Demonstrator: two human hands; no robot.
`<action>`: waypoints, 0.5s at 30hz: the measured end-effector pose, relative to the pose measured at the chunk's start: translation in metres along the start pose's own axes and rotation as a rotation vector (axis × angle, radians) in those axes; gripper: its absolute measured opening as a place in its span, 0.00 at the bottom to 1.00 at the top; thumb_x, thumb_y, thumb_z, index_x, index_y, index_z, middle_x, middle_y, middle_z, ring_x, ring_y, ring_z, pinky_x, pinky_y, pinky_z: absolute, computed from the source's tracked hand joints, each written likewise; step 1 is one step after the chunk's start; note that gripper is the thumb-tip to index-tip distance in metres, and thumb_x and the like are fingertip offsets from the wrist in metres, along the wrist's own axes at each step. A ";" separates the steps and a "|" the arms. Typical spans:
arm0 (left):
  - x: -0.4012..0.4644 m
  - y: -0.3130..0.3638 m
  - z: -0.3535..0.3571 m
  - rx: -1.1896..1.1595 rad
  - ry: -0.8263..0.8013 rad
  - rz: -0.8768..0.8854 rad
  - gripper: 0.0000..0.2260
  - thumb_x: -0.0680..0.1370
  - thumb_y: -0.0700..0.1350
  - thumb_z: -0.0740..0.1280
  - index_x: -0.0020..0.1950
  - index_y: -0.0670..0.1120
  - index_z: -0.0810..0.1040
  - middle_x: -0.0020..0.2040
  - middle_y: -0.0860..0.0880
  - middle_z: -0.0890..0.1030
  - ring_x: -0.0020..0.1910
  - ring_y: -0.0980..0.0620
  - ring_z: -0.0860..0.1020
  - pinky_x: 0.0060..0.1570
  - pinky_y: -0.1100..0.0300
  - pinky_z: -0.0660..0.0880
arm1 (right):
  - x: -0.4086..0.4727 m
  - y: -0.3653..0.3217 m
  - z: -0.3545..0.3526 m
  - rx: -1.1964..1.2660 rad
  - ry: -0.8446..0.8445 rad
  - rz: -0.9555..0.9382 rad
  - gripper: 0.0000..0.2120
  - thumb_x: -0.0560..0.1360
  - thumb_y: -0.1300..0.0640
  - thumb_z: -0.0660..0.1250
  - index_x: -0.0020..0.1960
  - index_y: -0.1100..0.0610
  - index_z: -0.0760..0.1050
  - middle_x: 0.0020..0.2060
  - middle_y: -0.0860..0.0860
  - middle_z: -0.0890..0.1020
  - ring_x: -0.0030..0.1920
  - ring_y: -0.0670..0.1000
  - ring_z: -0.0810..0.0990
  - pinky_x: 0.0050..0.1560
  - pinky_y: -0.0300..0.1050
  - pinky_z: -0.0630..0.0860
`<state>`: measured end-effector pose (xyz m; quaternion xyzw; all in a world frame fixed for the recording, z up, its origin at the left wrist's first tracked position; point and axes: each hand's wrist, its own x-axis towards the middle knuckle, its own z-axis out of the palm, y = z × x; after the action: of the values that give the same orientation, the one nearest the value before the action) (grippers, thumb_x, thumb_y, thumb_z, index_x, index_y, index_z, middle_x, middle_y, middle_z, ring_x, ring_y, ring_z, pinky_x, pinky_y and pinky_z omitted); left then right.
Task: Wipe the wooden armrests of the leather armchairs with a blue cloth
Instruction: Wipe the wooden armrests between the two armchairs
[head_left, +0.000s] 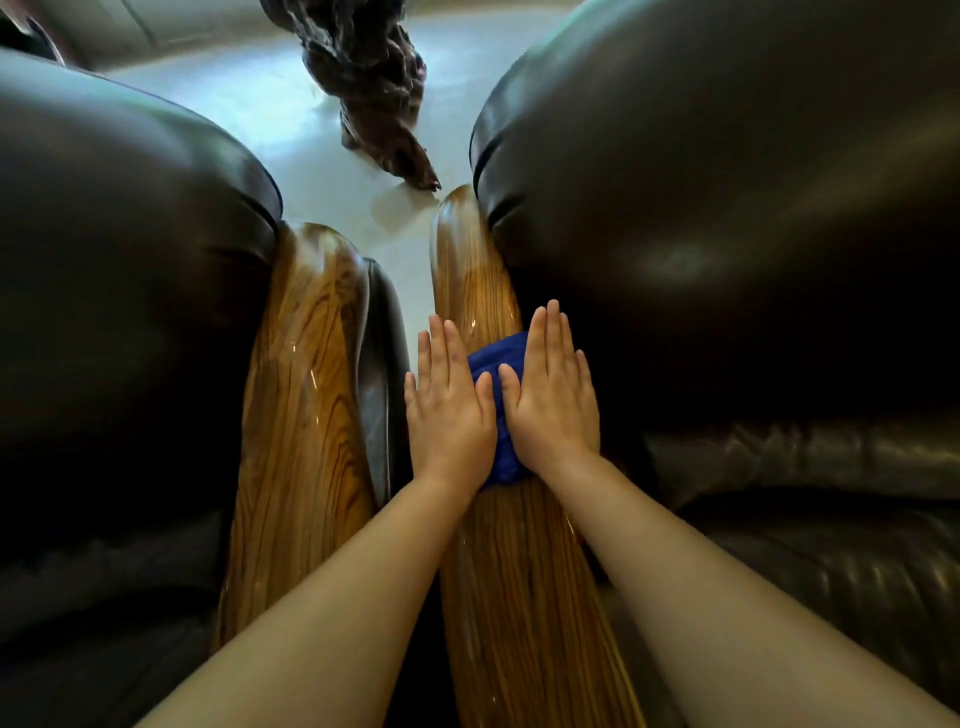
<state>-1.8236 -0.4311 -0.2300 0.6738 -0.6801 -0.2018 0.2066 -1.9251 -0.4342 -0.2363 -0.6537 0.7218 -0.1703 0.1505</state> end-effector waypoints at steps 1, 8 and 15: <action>0.009 0.001 -0.001 0.024 -0.012 -0.010 0.27 0.80 0.53 0.47 0.75 0.48 0.39 0.77 0.50 0.40 0.74 0.57 0.38 0.74 0.50 0.42 | 0.008 -0.002 -0.002 -0.009 -0.005 -0.006 0.31 0.78 0.43 0.41 0.73 0.56 0.34 0.76 0.52 0.40 0.75 0.48 0.40 0.74 0.49 0.46; -0.016 -0.015 -0.037 0.094 -0.044 0.267 0.28 0.78 0.56 0.49 0.73 0.54 0.38 0.75 0.57 0.39 0.74 0.60 0.39 0.73 0.58 0.40 | -0.012 0.034 -0.032 0.130 -0.026 -0.268 0.32 0.78 0.49 0.55 0.72 0.50 0.38 0.73 0.43 0.43 0.73 0.42 0.41 0.72 0.44 0.45; -0.002 -0.014 -0.040 0.117 -0.313 0.272 0.30 0.79 0.49 0.58 0.74 0.51 0.43 0.77 0.53 0.45 0.72 0.62 0.40 0.70 0.61 0.43 | 0.017 0.036 -0.035 0.012 -0.311 -0.356 0.35 0.77 0.49 0.60 0.74 0.49 0.41 0.76 0.46 0.43 0.71 0.40 0.40 0.71 0.42 0.47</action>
<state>-1.7895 -0.4293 -0.2043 0.5472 -0.7991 -0.2345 0.0842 -1.9738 -0.4466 -0.2211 -0.7883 0.5621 -0.0955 0.2314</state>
